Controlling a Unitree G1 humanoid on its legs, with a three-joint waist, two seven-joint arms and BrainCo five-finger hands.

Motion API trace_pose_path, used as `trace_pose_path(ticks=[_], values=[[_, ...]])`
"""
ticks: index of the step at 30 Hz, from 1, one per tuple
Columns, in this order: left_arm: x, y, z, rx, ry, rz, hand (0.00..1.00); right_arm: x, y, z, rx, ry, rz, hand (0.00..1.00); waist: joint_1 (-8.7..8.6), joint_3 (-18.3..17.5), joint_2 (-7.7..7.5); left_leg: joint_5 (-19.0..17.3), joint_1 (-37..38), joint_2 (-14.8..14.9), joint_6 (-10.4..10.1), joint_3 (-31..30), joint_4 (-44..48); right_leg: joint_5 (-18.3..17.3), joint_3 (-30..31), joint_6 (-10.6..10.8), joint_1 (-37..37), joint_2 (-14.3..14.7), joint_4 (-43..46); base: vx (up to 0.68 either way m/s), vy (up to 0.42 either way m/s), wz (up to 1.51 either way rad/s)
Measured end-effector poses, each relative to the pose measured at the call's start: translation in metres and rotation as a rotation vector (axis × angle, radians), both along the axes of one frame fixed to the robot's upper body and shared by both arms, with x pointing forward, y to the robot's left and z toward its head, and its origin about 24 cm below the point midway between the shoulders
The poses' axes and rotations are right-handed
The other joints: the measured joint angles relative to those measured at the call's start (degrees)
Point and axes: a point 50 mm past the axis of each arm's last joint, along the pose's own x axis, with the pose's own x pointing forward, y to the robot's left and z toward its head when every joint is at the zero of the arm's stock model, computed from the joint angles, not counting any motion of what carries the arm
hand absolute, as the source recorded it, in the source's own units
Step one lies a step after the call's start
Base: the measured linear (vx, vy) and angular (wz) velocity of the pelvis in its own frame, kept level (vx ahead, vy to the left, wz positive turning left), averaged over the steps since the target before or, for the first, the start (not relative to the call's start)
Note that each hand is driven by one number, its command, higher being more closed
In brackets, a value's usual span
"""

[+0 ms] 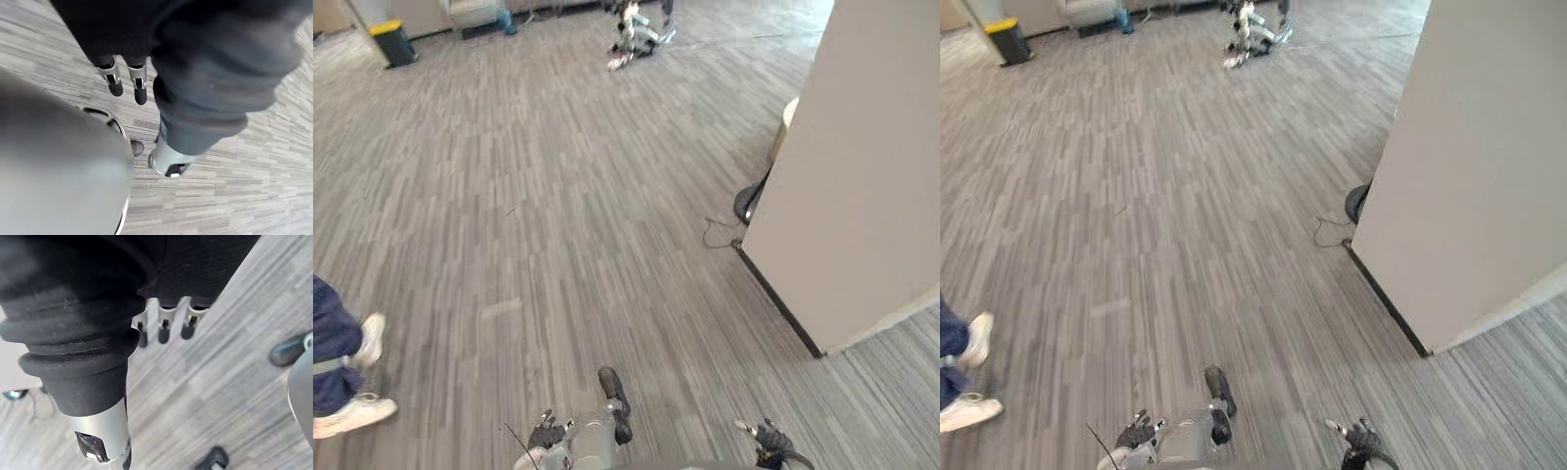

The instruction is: Organize washtable

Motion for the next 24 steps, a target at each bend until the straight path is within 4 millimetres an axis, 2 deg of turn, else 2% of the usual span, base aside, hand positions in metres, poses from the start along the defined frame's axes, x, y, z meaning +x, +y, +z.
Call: trace_pose_path(ticks=[1, 2, 3, 4, 5, 6, 7, 8, 9, 10, 11, 13, 14, 15, 16, 17, 18, 19, 20, 21, 22, 23, 24], values=[[-0.002, 0.009, 0.000, 0.027, 0.012, -0.023, 0.00, -0.004, 0.009, -0.003, 0.022, 0.015, 0.006, 0.00, -0.34, -1.2, -2.45, 1.1, 2.8, -2.8, 1.9, 1.2, 0.1, -0.1, -0.3, 0.6, -4.5, -3.3, 13.5, 0.82, 0.325, -0.44], [-0.001, 0.014, 0.001, 0.043, 0.015, -0.038, 0.00, -0.007, 0.014, -0.004, 0.035, 0.028, 0.003, 0.00, -0.35, -1.2, -4.30, 0.5, 4.3, -4.4, 2.8, 2.3, 0.6, 1.7, -0.2, 2.0, -7.3, -4.9, 20.8, 0.96, 0.326, -0.10], [0.004, 0.022, 0.003, 0.071, 0.019, -0.066, 0.00, -0.017, 0.023, -0.008, 0.066, 0.059, -0.015, 0.00, -1.16, -0.9, -7.26, -4.1, 7.8, -8.1, 4.9, 2.0, 2.8, 14.7, -0.3, 7.0, -11.3, -7.6, 34.0, 0.79, 0.257, 0.15], [0.006, 0.021, 0.003, 0.075, 0.021, -0.090, 0.00, -0.019, 0.024, -0.009, 0.068, 0.068, -0.017, 0.00, -1.82, -0.8, -7.33, -5.8, 9.8, -8.9, 5.1, 1.3, 2.9, 18.3, -0.3, 8.4, -12.9, -8.3, 38.6, 0.79, 0.216, 0.32], [0.010, 0.017, 0.003, 0.074, 0.019, -0.124, 0.00, -0.020, 0.021, -0.008, 0.065, 0.068, -0.026, 0.00, -1.97, -0.4, -6.97, -8.0, 12.8, -9.3, 5.0, 0.7, 2.7, 17.7, -0.9, 8.1, -15.8, -8.7, 45.0, 0.58, 0.161, 0.21], [0.015, 0.008, 0.003, 0.062, 0.014, -0.173, 0.00, -0.017, 0.014, -0.006, 0.044, 0.053, -0.028, 0.00, -2.07, 0.7, -5.27, -10.2, 17.4, -9.2, 4.7, -0.5, 1.8, 15.0, -3.8, 6.9, -19.4, -9.0, 50.6, 0.83, 0.223, 0.30], [0.021, -0.003, 0.003, 0.047, 0.002, -0.217, 0.00, -0.016, 0.009, -0.005, 0.029, 0.041, -0.041, 0.00, -3.24, 1.5, -3.44, -12.0, 22.3, -9.1, 4.3, -2.3, 0.0, 11.3, -7.2, 5.1, -23.0, -9.1, 53.1, 0.63, 0.166, 0.38], [0.022, -0.008, 0.002, 0.040, 0.000, -0.237, 0.00, -0.016, 0.007, -0.004, 0.024, 0.034, -0.043, 0.00, -3.72, 1.6, -3.06, -12.6, 24.3, -9.1, 4.2, -3.1, -1.1, 9.7, -8.4, 4.4, -25.1, -9.1, 53.1, 0.71, 0.122, 0.72], [0.027, -0.014, 0.002, 0.035, 0.000, -0.278, 0.00, -0.017, 0.006, -0.003, 0.019, 0.026, -0.047, 0.00, -4.34, 1.8, -2.67, -13.2, 28.6, -9.0, 3.4, -4.5, -3.6, 5.1, -10.6, 2.8, -30.5, -9.0, 49.8, 0.47, 0.060, 0.63], [0.030, -0.017, 0.003, 0.030, -0.003, -0.291, 0.00, -0.017, 0.006, -0.003, 0.019, 0.025, -0.050, 0.00, -4.79, 1.9, -2.80, -13.8, 30.2, -9.0, 3.2, -5.1, -4.3, 4.0, -11.4, 2.2, -32.6, -9.0, 46.8, 0.71, 0.002, 0.70], [0.032, -0.022, 0.003, 0.021, -0.007, -0.303, 0.00, -0.018, 0.006, -0.003, 0.021, 0.022, -0.061, 0.00, -5.28, 1.9, -2.87, -15.1, 32.6, -8.8, 2.8, -6.2, -5.0, 3.1, -12.7, 1.9, -36.3, -8.8, 37.4, 0.62, -0.084, 0.48], [0.035, -0.025, 0.003, 0.016, -0.009, -0.309, 0.00, -0.018, 0.006, -0.004, 0.030, 0.025, -0.076, 0.00, -5.78, 2.0, -2.69, -17.1, 34.8, -8.2, 1.7, -7.0, -5.7, 5.3, -14.5, 0.5, -39.0, -8.3, 20.7, 0.71, -0.135, 0.44], [0.036, -0.023, 0.004, 0.020, -0.011, -0.305, 0.00, -0.018, 0.007, -0.004, 0.033, 0.029, -0.075, 0.00, -6.28, 2.0, -2.90, -18.6, 36.4, -7.9, 0.4, -7.3, -6.1, 10.1, -14.9, -0.1, -39.9, -7.4, 7.2, 0.56, -0.148, 0.36], [0.033, -0.019, 0.003, 0.035, 0.001, -0.309, 0.00, -0.021, 0.007, -0.005, 0.038, 0.040, -0.076, 0.00, -6.47, 2.1, -3.17, -20.3, 38.5, -7.6, -1.1, -7.3, -6.4, 14.0, -15.2, -0.3, -40.6, -6.9, -2.2, 0.73, -0.209, 0.28], [0.026, -0.017, 0.001, 0.040, 0.021, -0.308, 0.00, -0.024, 0.007, -0.005, 0.039, 0.049, -0.078, 0.00, -6.34, 2.0, -3.24, -21.0, 39.5, -7.5, -1.8, -7.4, -5.9, 16.1, -15.0, -0.9, -41.0, -6.6, -2.2, 0.77, -0.237, 0.23], [0.017, -0.014, -0.002, 0.038, 0.054, -0.281, 0.00, -0.029, 0.009, -0.006, 0.045, 0.065, -0.091, 0.00, -6.49, 1.6, -3.89, -21.5, 39.7, -6.5, -2.3, -7.7, -1.1, 21.1, -13.3, -3.5, -41.2, -6.0, 2.2, 0.91, -0.344, 0.24], [0.009, -0.012, -0.004, 0.028, 0.074, -0.226, 0.00, -0.033, 0.007, -0.006, 0.046, 0.064, -0.123, 0.00, -6.62, 1.8, -3.14, -21.2, 37.4, -4.2, -2.8, -8.1, 8.9, 21.7, -13.5, -4.3, -40.1, -6.0, 5.6, 0.75, -0.319, 0.26], [0.009, -0.012, -0.004, 0.021, 0.071, -0.198, 0.00, -0.033, 0.003, -0.005, 0.037, 0.060, -0.139, 0.00, -6.58, 2.2, -2.06, -20.5, 35.5, -2.3, -4.0, -8.5, 15.5, 20.3, -14.5, -5.1, -38.9, -5.4, 6.9, 0.56, -0.272, 0.23], [0.008, -0.010, -0.005, 0.009, 0.068, -0.139, 0.00, -0.034, -0.005, -0.004, 0.018, 0.055, -0.150, 0.00, -6.54, 2.8, -0.23, -16.7, 31.6, 1.2, -7.9, -9.2, 26.9, 17.5, -15.6, -5.9, -36.7, -3.7, 7.9, 0.66, -0.284, -0.07], [-0.002, -0.005, -0.006, 0.000, 0.082, -0.047, 0.00, -0.027, -0.007, -0.002, 0.010, 0.038, -0.143, 0.00, -5.93, 3.2, 0.52, -6.7, 25.3, 6.0, -10.6, -10.8, 43.3, 13.7, -15.4, -7.7, -33.2, -0.8, 8.8, 0.66, -0.264, -0.26], [-0.007, -0.001, -0.007, 0.002, 0.091, -0.020, 0.00, -0.022, -0.007, -0.001, 0.008, 0.020, -0.144, 0.00, -5.77, 3.3, 0.74, -6.1, 23.2, 7.9, -10.5, -10.5, 49.5, 12.5, -14.9, -8.2, -31.5, 0.3, 8.8, 0.88, -0.319, -0.78], [-0.014, 0.003, -0.007, 0.003, 0.100, 0.015, 0.00, -0.015, -0.004, 0.000, 0.012, -0.006, -0.144, 0.00, -4.70, 3.9, 0.32, -6.9, 20.7, 10.5, -9.2, -9.0, 57.9, 11.0, -13.1, -9.1, -27.4, 1.8, 8.3, 0.59, -0.189, -0.82], [-0.014, 0.007, -0.006, 0.014, 0.089, 0.031, 0.00, -0.012, -0.003, 0.000, 0.016, -0.018, -0.152, 0.00, -4.02, 4.2, -0.21, -8.6, 19.1, 11.4, -6.9, -7.7, 60.7, 10.2, -12.0, -9.4, -24.4, 2.2, 6.9, 0.62, -0.187, -1.02]])
